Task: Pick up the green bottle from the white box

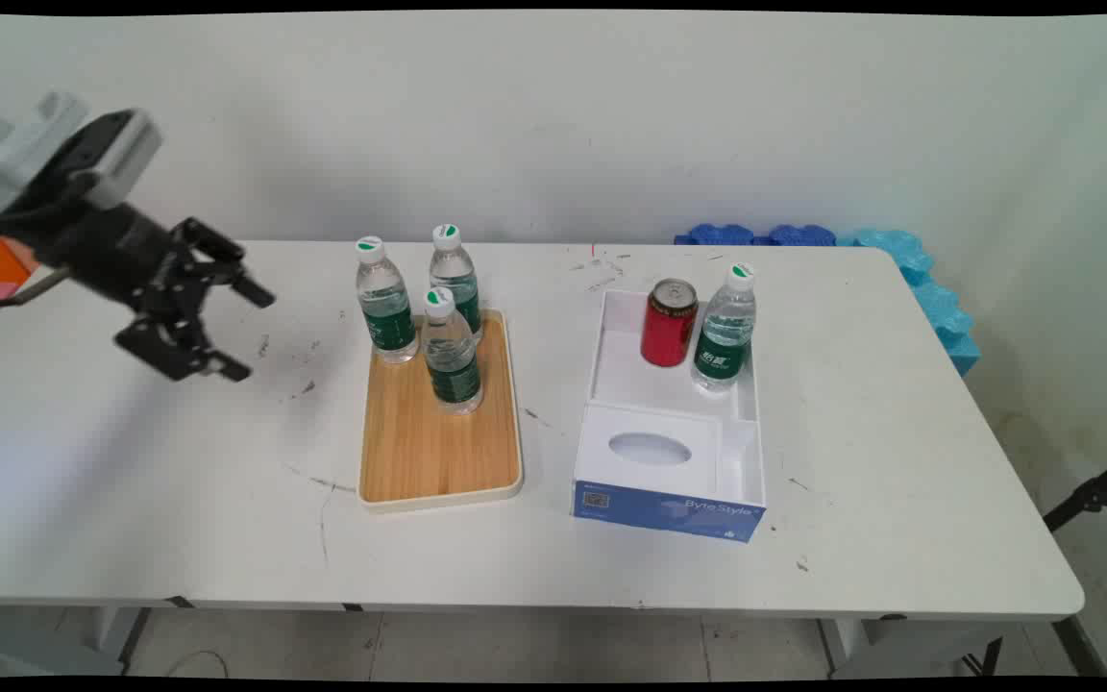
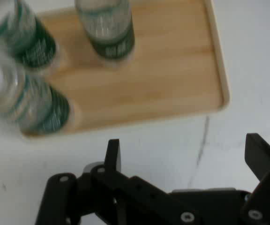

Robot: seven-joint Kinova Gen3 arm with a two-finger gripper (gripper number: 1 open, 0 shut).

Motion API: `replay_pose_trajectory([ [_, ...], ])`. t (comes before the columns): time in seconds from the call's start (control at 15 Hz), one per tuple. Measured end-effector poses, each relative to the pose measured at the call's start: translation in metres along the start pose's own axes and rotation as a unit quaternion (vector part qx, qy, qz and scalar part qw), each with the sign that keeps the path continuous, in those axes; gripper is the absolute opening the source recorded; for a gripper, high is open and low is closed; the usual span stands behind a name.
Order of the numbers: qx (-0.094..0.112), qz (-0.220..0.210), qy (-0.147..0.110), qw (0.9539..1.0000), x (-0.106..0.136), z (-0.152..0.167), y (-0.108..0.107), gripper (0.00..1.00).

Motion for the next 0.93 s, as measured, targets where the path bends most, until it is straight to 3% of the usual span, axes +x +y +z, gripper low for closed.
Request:
replay_pose_trajectory([
  [0.47,0.019,-0.006,0.043,0.9989,0.097,0.025,-0.004,1.0],
  [0.93,0.031,-0.024,0.081,0.996,0.195,0.092,-0.015,1.0],
])
